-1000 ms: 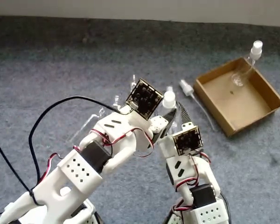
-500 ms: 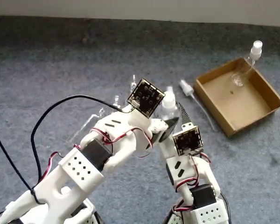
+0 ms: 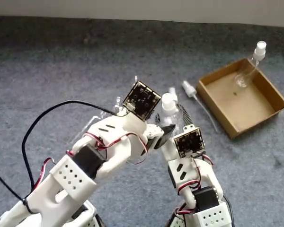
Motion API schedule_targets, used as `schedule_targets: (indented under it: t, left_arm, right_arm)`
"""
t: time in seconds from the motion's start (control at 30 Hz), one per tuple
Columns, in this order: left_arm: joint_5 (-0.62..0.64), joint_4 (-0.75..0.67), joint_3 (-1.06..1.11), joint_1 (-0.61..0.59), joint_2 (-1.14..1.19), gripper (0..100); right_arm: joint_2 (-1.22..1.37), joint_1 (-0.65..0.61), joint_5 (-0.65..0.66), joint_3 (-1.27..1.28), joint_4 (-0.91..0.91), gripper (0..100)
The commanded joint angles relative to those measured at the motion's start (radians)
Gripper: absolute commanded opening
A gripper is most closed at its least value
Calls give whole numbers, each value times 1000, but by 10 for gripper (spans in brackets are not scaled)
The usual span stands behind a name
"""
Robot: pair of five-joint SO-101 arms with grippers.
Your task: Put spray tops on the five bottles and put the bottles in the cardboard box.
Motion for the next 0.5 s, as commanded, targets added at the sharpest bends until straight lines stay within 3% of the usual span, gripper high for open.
schedule_targets:
  t: [0.0,0.27,0.37,0.47]
  left_arm:
    - [-11,55,-44,-25,-136,189]
    - [-8,91,-27,-110,-318,188]
    - [-8,126,44,-110,-384,188]
    - [-8,129,134,-116,-464,120]
  right_arm:
    - [-15,16,8,142,1,131]
    - [-15,16,6,142,2,131]
    - [-15,16,-58,137,2,131]
    - [-15,19,-100,136,2,131]
